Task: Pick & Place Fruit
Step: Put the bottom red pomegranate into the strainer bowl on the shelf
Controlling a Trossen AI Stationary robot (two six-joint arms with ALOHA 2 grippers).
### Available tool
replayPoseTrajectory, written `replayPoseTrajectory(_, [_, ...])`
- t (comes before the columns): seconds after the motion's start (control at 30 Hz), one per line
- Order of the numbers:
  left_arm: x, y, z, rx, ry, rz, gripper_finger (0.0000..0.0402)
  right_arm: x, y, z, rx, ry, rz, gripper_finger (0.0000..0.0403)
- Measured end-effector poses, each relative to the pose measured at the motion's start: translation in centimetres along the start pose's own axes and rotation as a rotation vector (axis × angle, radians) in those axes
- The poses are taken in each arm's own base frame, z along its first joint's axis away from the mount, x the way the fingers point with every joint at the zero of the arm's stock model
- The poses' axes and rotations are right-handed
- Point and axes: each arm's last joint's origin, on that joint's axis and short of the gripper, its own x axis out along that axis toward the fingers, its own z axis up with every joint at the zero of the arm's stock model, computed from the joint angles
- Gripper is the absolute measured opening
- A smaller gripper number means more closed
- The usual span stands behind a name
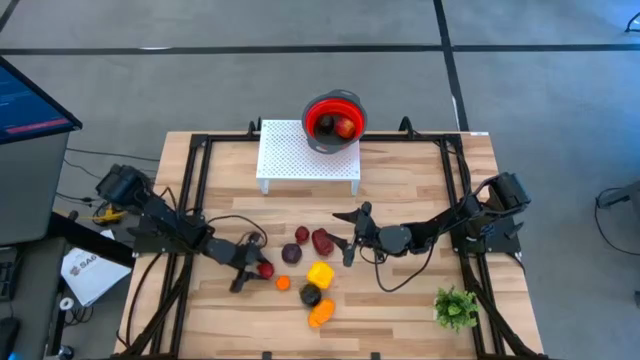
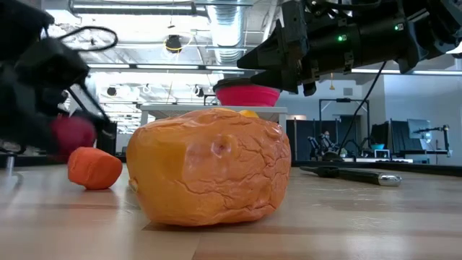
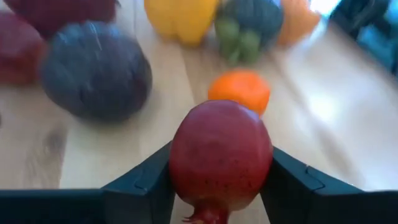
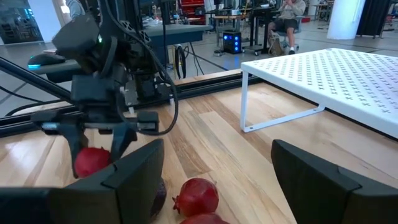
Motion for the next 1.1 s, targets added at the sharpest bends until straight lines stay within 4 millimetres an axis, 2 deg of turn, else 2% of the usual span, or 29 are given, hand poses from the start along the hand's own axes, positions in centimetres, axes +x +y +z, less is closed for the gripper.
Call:
replayPoseTrajectory(0.17, [-0.8, 0.8, 2.5, -0.133, -0.131, 0.010, 0.0180, 0.0, 0.0, 0.0, -0.018, 0.000, 0.000, 0.0290])
replayPoseTrajectory(0.37, [-0.4, 3.1, 6.7, -0.319, -0.089, 0.064, 0.0180, 0.6, 0.3, 0.6, -0.141, -0.009, 0.095, 0.0290])
replayPoseTrajectory(0.5, [-0.1, 4.9, 9.9, -0.430, -0.128, 0.002, 0.0180, 2.0, 1.3, 1.9, -0.402, 0.004, 0.245, 0.0290])
replayPoseTrajectory(0.63, [-0.1, 6.0, 11.9, -0.457, -0.158, -0.065, 0.0182, 3.5, 2.4, 3.6, -0.680, 0.063, 0.295, 0.0290])
replayPoseTrajectory(0.73, [-0.2, 6.4, 12.6, -0.459, -0.182, -0.067, 0.0183, 4.3, 3.1, 5.0, -0.812, 0.099, 0.302, 0.0290])
replayPoseTrajectory(0.9, [-0.3, 6.7, 12.8, -0.464, -0.190, -0.056, 0.0183, 5.4, 3.2, 7.1, -0.884, 0.091, 0.284, 0.0290])
replayPoseTrajectory(1.0, [-0.3, 6.9, 12.9, -0.465, -0.203, -0.050, 0.0184, 5.6, 3.2, 7.4, -0.947, 0.071, 0.300, 0.0290])
replayPoseTrajectory(1.1, [-0.4, 7.1, 13.0, -0.465, -0.219, -0.044, 0.0184, 6.4, 3.5, 6.5, -1.033, 0.076, 0.344, 0.0290])
